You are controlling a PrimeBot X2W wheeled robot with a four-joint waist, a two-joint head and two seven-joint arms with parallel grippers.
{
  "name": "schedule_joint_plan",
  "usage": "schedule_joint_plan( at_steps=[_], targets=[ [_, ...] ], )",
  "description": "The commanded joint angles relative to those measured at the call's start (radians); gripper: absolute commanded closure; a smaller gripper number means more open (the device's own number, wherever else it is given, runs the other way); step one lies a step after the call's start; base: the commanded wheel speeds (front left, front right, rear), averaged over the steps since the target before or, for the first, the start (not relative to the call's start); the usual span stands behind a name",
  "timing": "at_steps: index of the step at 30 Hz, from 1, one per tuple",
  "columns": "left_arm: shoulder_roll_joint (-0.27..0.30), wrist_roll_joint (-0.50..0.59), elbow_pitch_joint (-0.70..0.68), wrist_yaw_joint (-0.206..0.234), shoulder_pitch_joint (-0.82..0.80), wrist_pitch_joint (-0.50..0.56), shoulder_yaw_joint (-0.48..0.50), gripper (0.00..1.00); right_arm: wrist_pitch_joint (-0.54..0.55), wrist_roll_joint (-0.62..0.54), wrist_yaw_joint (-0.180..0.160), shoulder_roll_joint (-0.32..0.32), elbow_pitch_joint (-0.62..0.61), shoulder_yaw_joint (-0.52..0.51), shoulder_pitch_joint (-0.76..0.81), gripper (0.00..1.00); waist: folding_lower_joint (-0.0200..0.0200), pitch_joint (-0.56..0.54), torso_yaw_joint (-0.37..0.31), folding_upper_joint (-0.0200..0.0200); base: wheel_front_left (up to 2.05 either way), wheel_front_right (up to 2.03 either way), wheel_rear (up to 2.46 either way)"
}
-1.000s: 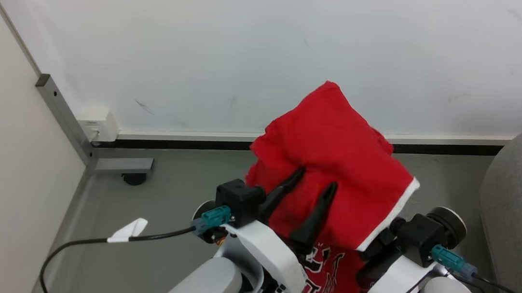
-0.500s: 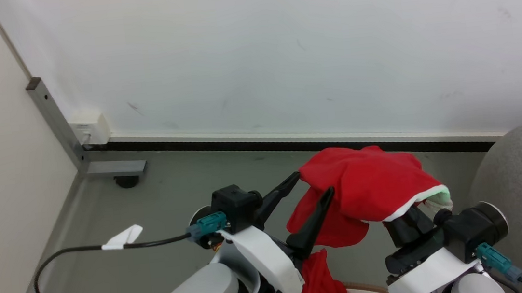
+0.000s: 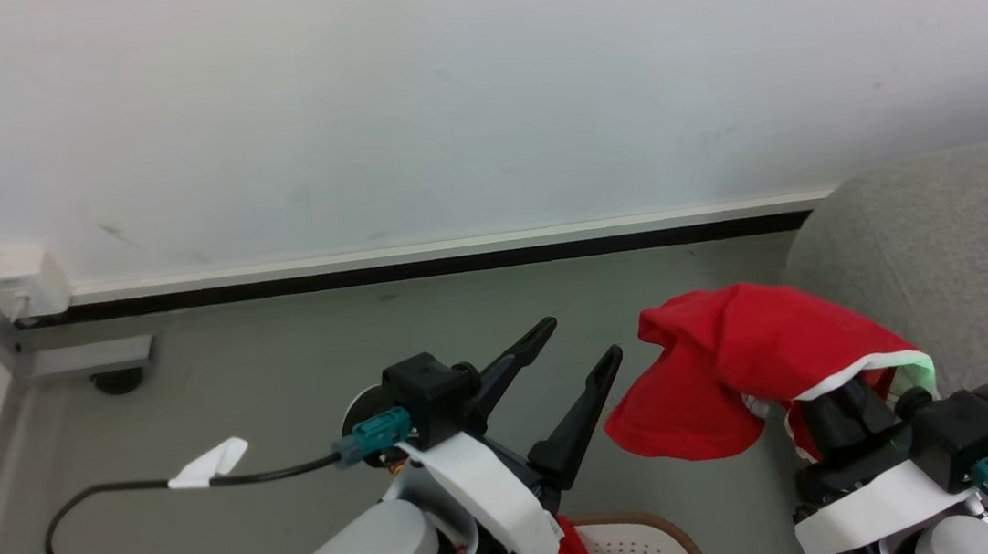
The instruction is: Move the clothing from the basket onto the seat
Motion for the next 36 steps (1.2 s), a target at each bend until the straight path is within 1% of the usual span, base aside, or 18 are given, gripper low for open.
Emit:
schedule_joint_plan(
  at_steps=[1, 11, 19, 23, 27, 32, 36],
  targets=[
    [0.007, 0.007, -0.005, 0.001, 0.014, -0.011, 0.003, 0.00, 0.000, -0.009, -0.002, -0.003, -0.006, -0.010, 0.017, 1.00, -0.0001, 0.019, -0.049, -0.0001, 0.00, 0.00, 0.00],
    [0.025, 0.045, -0.027, 0.003, 0.020, -0.021, -0.004, 0.00, 0.000, -0.017, -0.002, 0.003, -0.046, -0.060, 0.049, 1.00, -0.0001, 0.056, -0.211, -0.0001, 0.00, 0.00, 0.00],
    [0.032, 0.060, -0.037, 0.009, 0.033, -0.024, -0.011, 0.00, 0.000, -0.020, -0.002, 0.013, -0.072, -0.076, 0.076, 1.00, -0.0001, 0.077, -0.308, -0.0001, 0.00, 0.00, 0.00],
    [0.033, 0.065, -0.039, 0.009, 0.035, -0.025, -0.012, 0.00, 0.000, -0.019, -0.002, 0.018, -0.078, -0.078, 0.083, 1.00, -0.0001, 0.080, -0.333, -0.0001, 0.00, 0.00, 0.00],
    [0.031, 0.069, -0.041, 0.011, 0.037, -0.026, -0.013, 0.00, 0.000, -0.017, -0.002, 0.019, -0.078, -0.084, 0.081, 1.00, -0.0001, 0.081, -0.341, -0.0001, 0.00, 0.00, 0.00],
    [0.035, 0.075, -0.043, 0.006, 0.034, -0.028, -0.016, 0.00, 0.000, -0.003, -0.002, 0.021, -0.054, -0.094, 0.068, 1.00, -0.0001, 0.088, -0.335, -0.0001, 0.00, 0.00, 0.00],
    [0.044, 0.081, -0.048, 0.009, 0.034, -0.028, -0.017, 0.00, 0.000, 0.019, -0.002, 0.015, -0.014, -0.093, 0.018, 1.00, -0.0001, 0.105, -0.322, -0.0001, 0.00, 0.00, 0.00]
  ],
)
